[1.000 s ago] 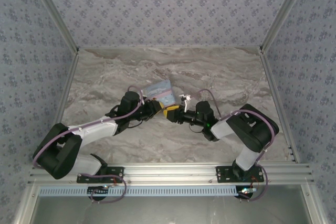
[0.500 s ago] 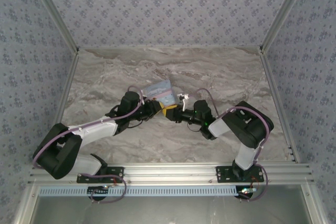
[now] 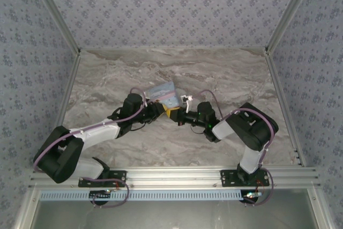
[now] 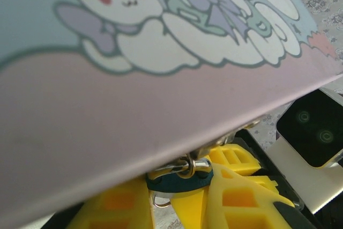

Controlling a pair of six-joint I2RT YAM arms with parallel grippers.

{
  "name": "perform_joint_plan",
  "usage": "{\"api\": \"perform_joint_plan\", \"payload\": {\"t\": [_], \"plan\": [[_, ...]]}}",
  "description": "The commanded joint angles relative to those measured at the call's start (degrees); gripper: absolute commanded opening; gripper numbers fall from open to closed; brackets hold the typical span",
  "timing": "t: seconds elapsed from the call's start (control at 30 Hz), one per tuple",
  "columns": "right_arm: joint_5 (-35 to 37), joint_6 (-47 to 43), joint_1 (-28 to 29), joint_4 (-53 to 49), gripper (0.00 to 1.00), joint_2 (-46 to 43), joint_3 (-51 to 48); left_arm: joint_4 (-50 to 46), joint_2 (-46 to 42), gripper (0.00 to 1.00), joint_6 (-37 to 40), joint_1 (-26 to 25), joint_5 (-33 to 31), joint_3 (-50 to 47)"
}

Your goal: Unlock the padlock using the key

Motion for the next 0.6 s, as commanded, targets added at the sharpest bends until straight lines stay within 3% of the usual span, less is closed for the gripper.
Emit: {"api": "perform_joint_plan", "payload": {"t": [0.0, 0.2, 0.57], "plan": [[-0.4, 0.7, 0.2, 3.1, 0.06, 0.2, 0.8, 2.1, -0.7, 0.2, 1.2, -0.3, 1.3, 0.1], [0.8, 4.6, 0.4, 4.0, 0.01, 0.1, 0.8, 2.5, -0.8, 0.2, 1.0, -0.3, 1.3, 0.0], [4.3, 23.3, 1.4, 5.7, 0.0, -0.1, 2.2, 3.4, -1.1, 0.2, 1.2, -0.4, 1.4, -0.5]]}}
